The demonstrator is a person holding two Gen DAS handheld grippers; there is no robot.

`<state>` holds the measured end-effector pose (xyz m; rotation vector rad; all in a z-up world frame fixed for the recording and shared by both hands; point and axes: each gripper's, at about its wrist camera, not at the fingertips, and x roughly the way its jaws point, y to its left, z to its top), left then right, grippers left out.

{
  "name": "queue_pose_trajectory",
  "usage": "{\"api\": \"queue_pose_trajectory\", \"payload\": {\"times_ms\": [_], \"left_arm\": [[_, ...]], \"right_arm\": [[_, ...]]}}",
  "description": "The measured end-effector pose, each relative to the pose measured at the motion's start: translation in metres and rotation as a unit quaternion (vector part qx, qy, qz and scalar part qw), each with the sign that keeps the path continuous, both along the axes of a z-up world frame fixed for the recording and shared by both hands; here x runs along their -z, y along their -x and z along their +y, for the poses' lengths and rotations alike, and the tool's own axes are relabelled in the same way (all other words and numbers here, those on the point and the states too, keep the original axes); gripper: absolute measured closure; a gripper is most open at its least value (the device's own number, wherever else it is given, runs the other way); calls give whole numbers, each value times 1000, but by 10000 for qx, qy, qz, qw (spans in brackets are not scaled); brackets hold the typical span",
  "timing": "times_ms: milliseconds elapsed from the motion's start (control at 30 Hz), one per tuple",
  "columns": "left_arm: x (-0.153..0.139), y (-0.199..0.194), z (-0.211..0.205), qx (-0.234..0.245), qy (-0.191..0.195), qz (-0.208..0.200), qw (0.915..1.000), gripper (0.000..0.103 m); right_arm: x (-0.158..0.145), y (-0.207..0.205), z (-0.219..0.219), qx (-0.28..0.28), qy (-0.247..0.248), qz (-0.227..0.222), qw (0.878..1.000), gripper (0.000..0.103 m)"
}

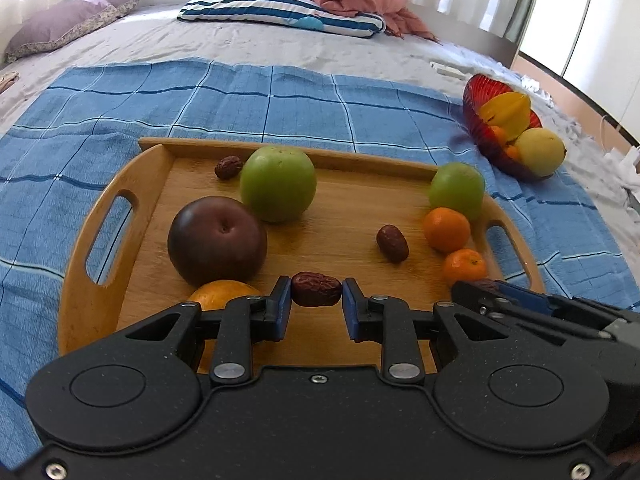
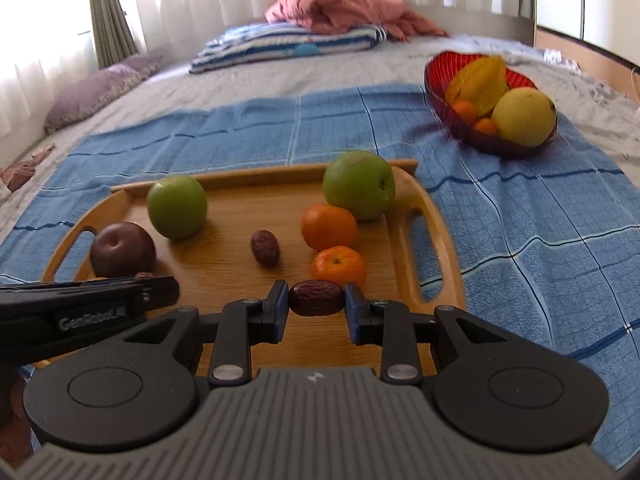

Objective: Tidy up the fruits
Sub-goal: 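Lower both dates onto the tray and open both grippers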

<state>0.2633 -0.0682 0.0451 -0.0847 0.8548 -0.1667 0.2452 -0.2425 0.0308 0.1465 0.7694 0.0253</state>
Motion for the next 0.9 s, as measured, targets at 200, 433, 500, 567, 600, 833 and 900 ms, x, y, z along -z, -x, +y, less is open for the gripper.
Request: {"api": "queue_pose_trajectory", "payload": {"times_ms": [200,433,500,567,600,833,900], "left_arm": [[4,-9,-2,65,128,241,9996,77],[8,-13,-12,139,-74,257,9995,77],[9,-13,-14,162,-128,250,9995,77],[9,-14,-15,206,-139,264,9993,77],[9,-14,-15,237,-116,280,9993,77],[9,-16,-18,353,-87,332,9988,77],[10,-15,-21,398,-136,319,9986,77]], "right_arm": [[3,-15,-7,-14,-45,321,9995,68],[8,-23,-6,-127,27,548,9984,68],[9,-24,-6,-134,19,601,9981,68],[10,-26,-5,-148,27,629,9979,68],[11,-26,-5,-155,33,643,9978,68],[13,-27,-5,-190,80,655,9976,68],[13,-26,-4,-197,91,647,9977,68]]}}
